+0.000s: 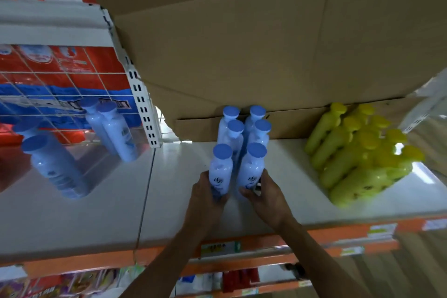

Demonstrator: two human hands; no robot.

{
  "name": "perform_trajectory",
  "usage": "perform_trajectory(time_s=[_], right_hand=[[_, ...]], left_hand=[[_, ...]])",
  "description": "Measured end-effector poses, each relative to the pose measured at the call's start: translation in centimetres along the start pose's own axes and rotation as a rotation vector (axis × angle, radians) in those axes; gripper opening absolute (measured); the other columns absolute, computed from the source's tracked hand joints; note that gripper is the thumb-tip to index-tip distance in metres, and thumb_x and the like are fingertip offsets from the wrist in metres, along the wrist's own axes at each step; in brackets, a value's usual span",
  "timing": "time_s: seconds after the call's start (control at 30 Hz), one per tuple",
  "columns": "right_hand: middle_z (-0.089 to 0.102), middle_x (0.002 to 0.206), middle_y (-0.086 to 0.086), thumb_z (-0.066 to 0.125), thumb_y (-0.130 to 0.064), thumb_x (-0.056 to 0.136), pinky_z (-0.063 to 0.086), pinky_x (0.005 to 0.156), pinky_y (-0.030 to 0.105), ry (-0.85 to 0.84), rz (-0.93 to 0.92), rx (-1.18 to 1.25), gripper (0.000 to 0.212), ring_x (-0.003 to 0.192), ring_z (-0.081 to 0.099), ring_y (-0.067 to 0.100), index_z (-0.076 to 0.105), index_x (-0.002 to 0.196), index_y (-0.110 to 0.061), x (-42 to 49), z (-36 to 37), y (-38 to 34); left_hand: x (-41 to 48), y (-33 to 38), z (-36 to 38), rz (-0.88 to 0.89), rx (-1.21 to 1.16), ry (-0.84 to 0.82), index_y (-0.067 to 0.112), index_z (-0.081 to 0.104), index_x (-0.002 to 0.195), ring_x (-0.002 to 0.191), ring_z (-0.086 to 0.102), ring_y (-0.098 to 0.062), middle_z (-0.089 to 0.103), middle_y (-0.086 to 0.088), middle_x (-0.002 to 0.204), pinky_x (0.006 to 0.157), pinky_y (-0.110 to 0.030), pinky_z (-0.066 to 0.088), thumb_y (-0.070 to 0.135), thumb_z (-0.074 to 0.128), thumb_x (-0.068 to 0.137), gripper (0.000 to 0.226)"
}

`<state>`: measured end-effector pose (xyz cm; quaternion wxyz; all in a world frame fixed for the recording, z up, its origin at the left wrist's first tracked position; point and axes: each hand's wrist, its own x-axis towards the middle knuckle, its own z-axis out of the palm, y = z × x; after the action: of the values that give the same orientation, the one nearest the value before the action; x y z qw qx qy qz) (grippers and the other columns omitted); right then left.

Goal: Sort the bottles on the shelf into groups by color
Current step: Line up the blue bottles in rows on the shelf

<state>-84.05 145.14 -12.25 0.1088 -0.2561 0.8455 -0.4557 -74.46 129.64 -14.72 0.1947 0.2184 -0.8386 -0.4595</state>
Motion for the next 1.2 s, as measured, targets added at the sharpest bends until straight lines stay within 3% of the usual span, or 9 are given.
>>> perform_trajectory(time_s=[0.13,0.27,0.33,0.63,0.77,0.93,1.1,1.2], right_hand=[[0.05,0.114,-0.007,0.073,-0.03,0.083,0.052,0.086,0.037,0.029,-0.025,-0.049,0.048,0.1,0.056,0.01,0.047,0.122,-0.022,0.4,-1.3,1.3],[0.049,0.117,-0.005,0.074,-0.027,0.083,0.051,0.087,0.033,0.026,-0.029,-0.048,0.052,0.103,0.055,0.012,0.045,0.126,-0.019,0.8,-1.8,1.6],[0.05,0.12,-0.005,0.073,-0.025,0.083,0.05,0.088,0.029,0.015,-0.031,-0.035,0.055,0.106,0.055,0.011,0.043,0.129,-0.02,1.0,-1.9,1.7],[0.052,0.12,-0.01,0.074,-0.024,0.083,0.043,0.081,0.021,0.048,-0.004,-0.001,0.056,0.105,0.054,0.006,0.041,0.128,-0.022,1.5,-2.4,2.1],[0.051,0.124,-0.006,0.073,-0.024,0.084,0.041,0.08,0.016,0.057,-0.031,-0.027,0.056,0.107,0.054,0.008,0.041,0.13,-0.02,1.5,-2.3,2.3],[0.052,0.128,0.0,0.071,-0.023,0.085,0.047,0.089,0.027,0.057,-0.077,-0.077,0.058,0.113,0.055,0.015,0.041,0.134,-0.017,1.5,-2.2,2.6],[0.055,0.13,0.0,0.069,-0.029,0.086,0.046,0.091,0.028,0.053,-0.074,-0.097,0.057,0.116,0.055,0.016,0.042,0.135,-0.016,1.4,-2.2,2.6],[0.056,0.129,0.001,0.07,-0.031,0.086,0.045,0.091,0.027,0.032,-0.061,-0.11,0.057,0.116,0.055,0.017,0.043,0.134,-0.016,1.2,-2.4,2.8]], left_hand=[[0.0,0.6,1.7,0.027,0.006,0.003,0.009,0.051,0.121,0.096,0.061,-0.014,0.06,0.004,0.107,0.071,-0.011,0.042,0.018,0.082,0.073,0.057],[0.0,0.7,2.8,0.033,0.021,0.032,0.011,0.051,0.124,0.102,0.06,-0.024,0.06,-0.005,0.113,0.082,-0.04,0.053,0.031,0.076,0.075,0.059],[0.0,0.8,3.3,0.028,0.035,0.051,0.011,0.051,0.124,0.102,0.059,-0.027,0.06,-0.007,0.113,0.082,-0.044,0.053,0.031,0.076,0.075,0.058],[0.0,1.4,4.5,-0.015,0.071,0.113,0.007,0.051,0.125,0.105,0.057,-0.026,0.059,-0.009,0.116,0.079,-0.026,0.043,0.018,0.08,0.078,0.056],[0.3,1.6,4.9,-0.015,0.078,0.127,0.009,0.05,0.125,0.104,0.057,-0.024,0.059,-0.008,0.116,0.079,-0.025,0.043,0.018,0.08,0.078,0.056],[0.5,1.7,5.0,-0.02,0.061,0.125,0.012,0.049,0.123,0.103,0.059,-0.024,0.06,-0.006,0.115,0.08,-0.032,0.051,0.022,0.079,0.079,0.055],[0.5,1.9,5.0,-0.042,0.069,0.12,0.012,0.048,0.126,0.105,0.058,-0.022,0.06,-0.005,0.118,0.079,-0.025,0.044,0.026,0.078,0.08,0.056],[0.5,1.8,5.1,-0.045,0.075,0.117,0.012,0.048,0.125,0.105,0.058,-0.024,0.06,-0.005,0.117,0.08,-0.029,0.047,0.027,0.078,0.079,0.057]])
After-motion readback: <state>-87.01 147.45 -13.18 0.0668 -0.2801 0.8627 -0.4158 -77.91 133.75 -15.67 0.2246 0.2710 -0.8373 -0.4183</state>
